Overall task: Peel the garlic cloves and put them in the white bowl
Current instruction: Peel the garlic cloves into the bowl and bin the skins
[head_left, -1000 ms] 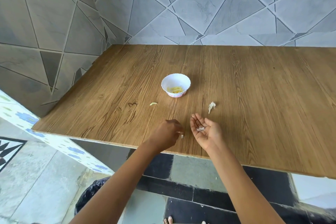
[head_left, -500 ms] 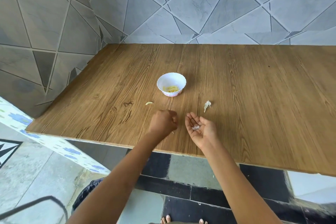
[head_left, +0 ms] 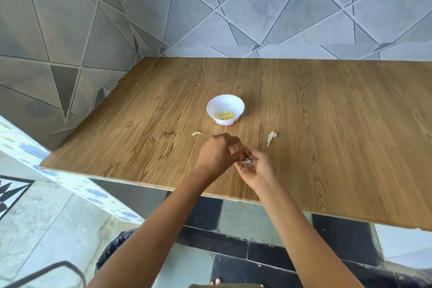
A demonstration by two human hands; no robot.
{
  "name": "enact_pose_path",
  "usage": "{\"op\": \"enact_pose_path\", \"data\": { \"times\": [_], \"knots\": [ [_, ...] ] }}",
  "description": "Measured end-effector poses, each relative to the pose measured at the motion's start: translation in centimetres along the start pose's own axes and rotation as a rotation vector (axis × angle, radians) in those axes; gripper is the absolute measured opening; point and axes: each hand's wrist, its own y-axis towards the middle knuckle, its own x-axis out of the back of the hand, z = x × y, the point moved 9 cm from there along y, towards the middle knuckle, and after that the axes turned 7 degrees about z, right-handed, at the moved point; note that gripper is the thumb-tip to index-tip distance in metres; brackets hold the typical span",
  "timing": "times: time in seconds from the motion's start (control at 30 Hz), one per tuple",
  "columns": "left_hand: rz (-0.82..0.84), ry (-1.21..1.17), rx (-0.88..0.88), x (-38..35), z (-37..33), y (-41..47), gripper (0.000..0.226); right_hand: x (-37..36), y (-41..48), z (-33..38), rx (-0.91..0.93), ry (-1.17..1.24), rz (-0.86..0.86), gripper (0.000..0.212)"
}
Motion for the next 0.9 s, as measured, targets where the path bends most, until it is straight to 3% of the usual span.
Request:
{"op": "enact_pose_path", "data": {
  "times": [0.07, 0.23, 0.3, 0.6, 0.77, 0.83, 0.9],
  "knots": [
    [-0.038, 0.013, 0.050, 1.3, 1.7, -0.2, 0.011, -0.1, 0.1, 0.0, -0.007, 0.024, 0.032, 0.029],
    [0.117, 0.189, 0.345, 1.4, 8.6, -1.7, 0.025, 0.2, 0.5, 0.4, 0.015, 0.026, 0.043, 0.033],
    [0.141, 0.209, 0.377, 0.5, 9.1, -2.4, 0.026, 0.1, 0.6, 0.5, 0.019, 0.019, 0.044, 0.034],
    [0.191, 0.247, 0.158, -3.9, 3.6, -1.3, 0.021, 0.5, 0.2, 1.8, 0.066, 0.017, 0.010, 0.035],
    [0.242, 0.404, 0.086, -4.3, 2.3, -0.2, 0.014, 1.0, -0.1, 2.2, 0.082, 0.029, -0.002, 0.034],
    [0.247, 0.349, 0.093, -3.7, 2.7, 0.4, 0.009, 1.0, -0.1, 2.2, 0.083, 0.034, -0.001, 0.034],
    [0.211, 0.129, 0.120, -2.3, 3.9, 1.1, 0.005, 1.1, -0.1, 2.1, 0.082, 0.031, 0.004, 0.035]
  ]
}}
